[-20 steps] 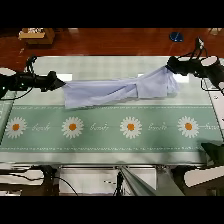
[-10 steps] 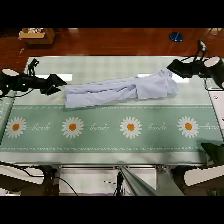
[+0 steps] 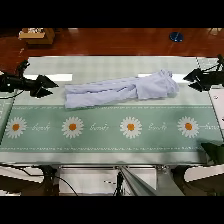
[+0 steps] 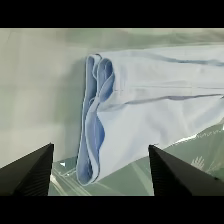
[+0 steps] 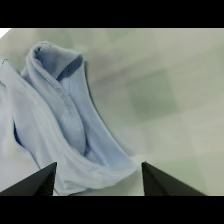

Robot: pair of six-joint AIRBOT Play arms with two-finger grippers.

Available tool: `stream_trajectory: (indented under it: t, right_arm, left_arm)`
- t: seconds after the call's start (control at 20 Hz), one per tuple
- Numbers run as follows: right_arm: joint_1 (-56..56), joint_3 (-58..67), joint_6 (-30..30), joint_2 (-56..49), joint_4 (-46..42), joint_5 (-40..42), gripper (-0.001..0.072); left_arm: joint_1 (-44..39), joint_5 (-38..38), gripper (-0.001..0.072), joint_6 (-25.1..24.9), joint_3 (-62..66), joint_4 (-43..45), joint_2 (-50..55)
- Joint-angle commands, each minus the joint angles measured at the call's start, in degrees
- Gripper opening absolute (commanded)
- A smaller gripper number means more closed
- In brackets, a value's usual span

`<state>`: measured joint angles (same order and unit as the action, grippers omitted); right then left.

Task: Fold the shirts.

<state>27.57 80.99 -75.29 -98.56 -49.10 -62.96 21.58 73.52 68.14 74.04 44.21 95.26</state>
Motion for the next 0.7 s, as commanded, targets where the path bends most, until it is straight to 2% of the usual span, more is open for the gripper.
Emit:
stream_trajectory:
  t: [0.0, 0.35, 0.45, 0.55, 0.65]
  right_arm:
    - [0.9, 0.0, 2.7, -3.1, 8.4, -1.7, 0.0602]
    - [-6.4, 0.0, 3.0, -10.6, 11.3, 3.6, 0.0601]
    - [-9.0, 0.0, 5.1, -11.6, 12.4, 4.6, 0.0599]
    - [-11.1, 0.0, 11.2, -11.2, 15.4, 5.3, 0.0556]
    - [-12.3, 0.0, 15.1, -10.4, 17.3, 5.1, 0.0374]
  left_arm:
    - [-1.2, 0.8, 0.07, 0.0, 0.1, 0.2, -0.1]
    - [-4.3, -1.3, 0.07, 0.0, 0.1, 0.4, 0.0]
    - [-4.5, -1.5, 0.07, 0.0, 0.1, 0.4, 0.0]
    - [-4.5, -1.5, 0.07, 0.0, 0.1, 0.4, 0.0]
    - [-4.5, -1.4, 0.07, 0.1, 0.1, 0.4, 0.0]
